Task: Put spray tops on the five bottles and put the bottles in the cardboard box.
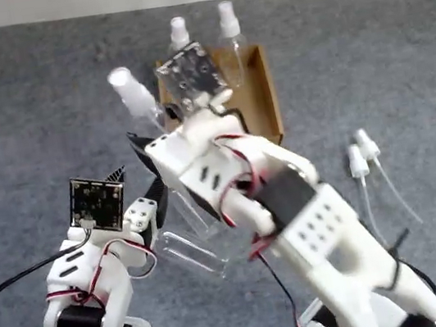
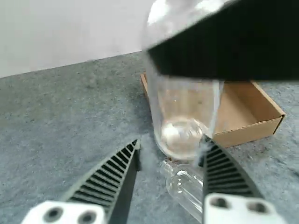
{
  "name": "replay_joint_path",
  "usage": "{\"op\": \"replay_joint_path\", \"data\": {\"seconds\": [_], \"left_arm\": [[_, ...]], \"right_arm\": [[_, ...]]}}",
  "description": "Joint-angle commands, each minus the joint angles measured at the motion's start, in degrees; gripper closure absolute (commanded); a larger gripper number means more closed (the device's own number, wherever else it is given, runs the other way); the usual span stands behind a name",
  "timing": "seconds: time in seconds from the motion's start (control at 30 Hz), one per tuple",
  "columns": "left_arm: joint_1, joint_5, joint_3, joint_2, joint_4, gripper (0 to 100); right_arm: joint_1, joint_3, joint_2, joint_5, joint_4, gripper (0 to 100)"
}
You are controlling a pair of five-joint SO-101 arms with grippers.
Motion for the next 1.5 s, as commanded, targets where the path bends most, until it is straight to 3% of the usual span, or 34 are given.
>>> {"op": "replay_joint_path", "data": {"seconds": [0.0, 0.2, 0.37, 0.53, 1.0, 1.33, 1.47], "left_arm": [[-1.2, -0.4, -0.2, 0.2, -1.3, 85], [-1.7, -0.5, 0.2, -0.3, -1.1, 85], [-10.8, -0.6, 1.6, 0.1, -2.3, 85], [-17.0, -0.5, 1.7, 0.2, -4.3, 85], [-16.9, -0.5, 2.6, 0.2, -4.5, 85], [-16.9, -0.5, 2.9, 0.2, -4.6, 85], [-16.9, -0.5, 2.9, 0.2, -4.5, 85]], "right_arm": [[0.0, 1.2, -7.5, -0.4, 0.6, 99.5], [5.7, 3.7, -5.3, 3.9, -2.9, 99.5], [13.1, 3.6, 2.6, 5.7, -10.1, 99.5], [15.7, 3.3, 12.6, 6.1, -18.2, 99.5], [19.0, -14.8, 42.4, 5.5, -23.8, 99.5], [18.9, -25.1, 55.7, 5.2, -23.8, 99.5], [19.1, -26.8, 58.1, 1.4, -23.8, 99.5]]}}
